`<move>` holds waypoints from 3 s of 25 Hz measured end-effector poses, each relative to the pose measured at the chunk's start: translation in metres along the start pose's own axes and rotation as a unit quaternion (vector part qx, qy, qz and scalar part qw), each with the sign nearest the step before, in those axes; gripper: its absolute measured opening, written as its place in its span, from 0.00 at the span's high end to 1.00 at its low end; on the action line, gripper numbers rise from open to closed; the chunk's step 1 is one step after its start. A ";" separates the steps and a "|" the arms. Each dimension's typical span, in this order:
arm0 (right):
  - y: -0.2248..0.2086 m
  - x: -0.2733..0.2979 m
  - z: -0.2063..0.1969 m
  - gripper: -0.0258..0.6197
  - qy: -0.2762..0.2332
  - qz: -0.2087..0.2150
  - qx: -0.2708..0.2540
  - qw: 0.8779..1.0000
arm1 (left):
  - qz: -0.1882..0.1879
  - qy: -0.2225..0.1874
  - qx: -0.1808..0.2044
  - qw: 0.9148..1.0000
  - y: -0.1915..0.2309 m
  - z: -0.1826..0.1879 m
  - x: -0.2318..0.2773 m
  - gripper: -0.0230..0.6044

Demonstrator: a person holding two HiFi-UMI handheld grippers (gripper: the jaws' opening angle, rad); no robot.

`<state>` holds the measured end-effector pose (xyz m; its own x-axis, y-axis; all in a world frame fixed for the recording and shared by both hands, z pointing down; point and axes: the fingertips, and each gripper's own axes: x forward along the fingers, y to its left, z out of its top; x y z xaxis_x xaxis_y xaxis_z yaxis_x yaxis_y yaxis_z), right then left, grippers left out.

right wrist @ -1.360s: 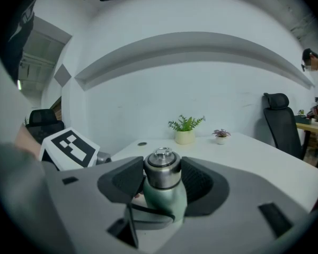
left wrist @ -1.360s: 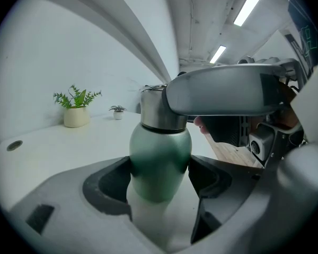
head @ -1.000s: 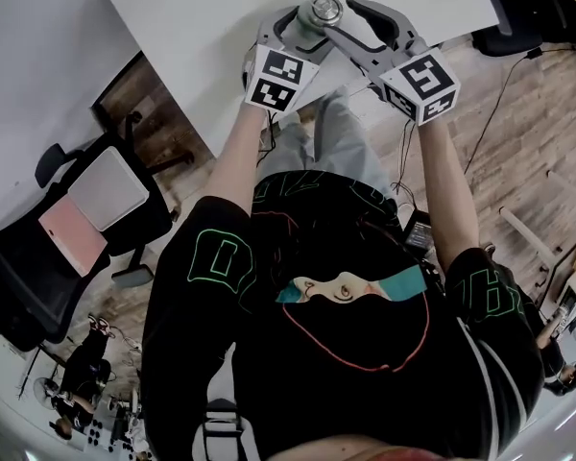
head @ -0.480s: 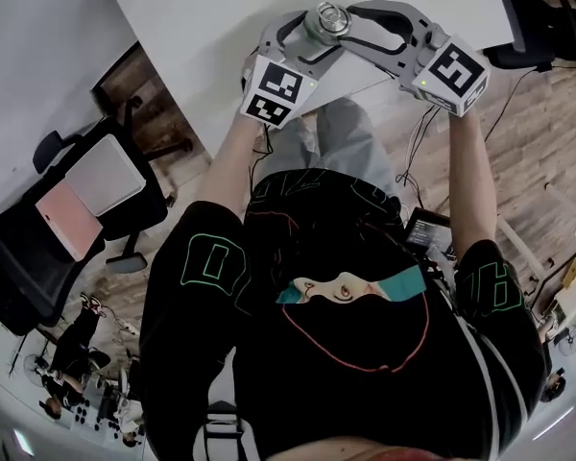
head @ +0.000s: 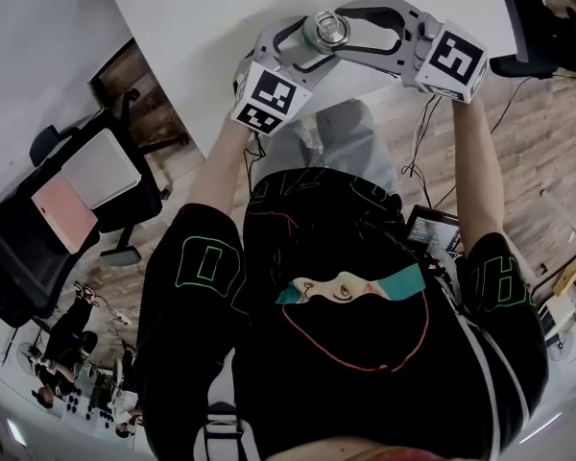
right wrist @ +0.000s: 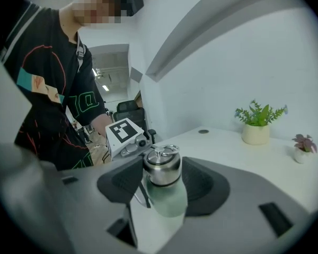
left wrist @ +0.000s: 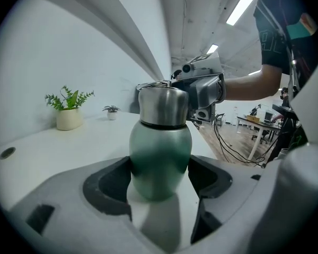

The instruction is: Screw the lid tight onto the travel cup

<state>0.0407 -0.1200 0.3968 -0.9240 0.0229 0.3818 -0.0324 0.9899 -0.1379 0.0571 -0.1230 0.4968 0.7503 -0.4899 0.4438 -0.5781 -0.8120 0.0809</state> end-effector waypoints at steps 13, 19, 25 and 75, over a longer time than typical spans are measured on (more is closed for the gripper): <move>0.002 0.001 -0.001 0.61 -0.045 -0.118 0.031 0.992 | 0.006 0.004 0.009 1.000 0.001 -0.003 -0.003 0.41; -0.001 -0.003 -0.004 0.61 -0.076 -0.214 0.072 0.971 | 0.010 0.007 0.010 1.000 0.000 -0.002 0.000 0.41; -0.006 -0.006 -0.006 0.61 -0.097 -0.295 0.109 0.944 | 0.014 0.009 0.007 1.000 0.003 -0.001 0.003 0.41; -0.001 -0.012 -0.007 0.61 -0.019 -0.150 0.043 0.988 | 0.005 0.019 -0.006 1.000 -0.001 -0.004 0.004 0.41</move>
<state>0.0540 -0.1200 0.3986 -0.8812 -0.2773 0.3830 -0.3381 0.9358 -0.1003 0.0595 -0.1226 0.5019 0.7325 -0.4848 0.4779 -0.5885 -0.8038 0.0866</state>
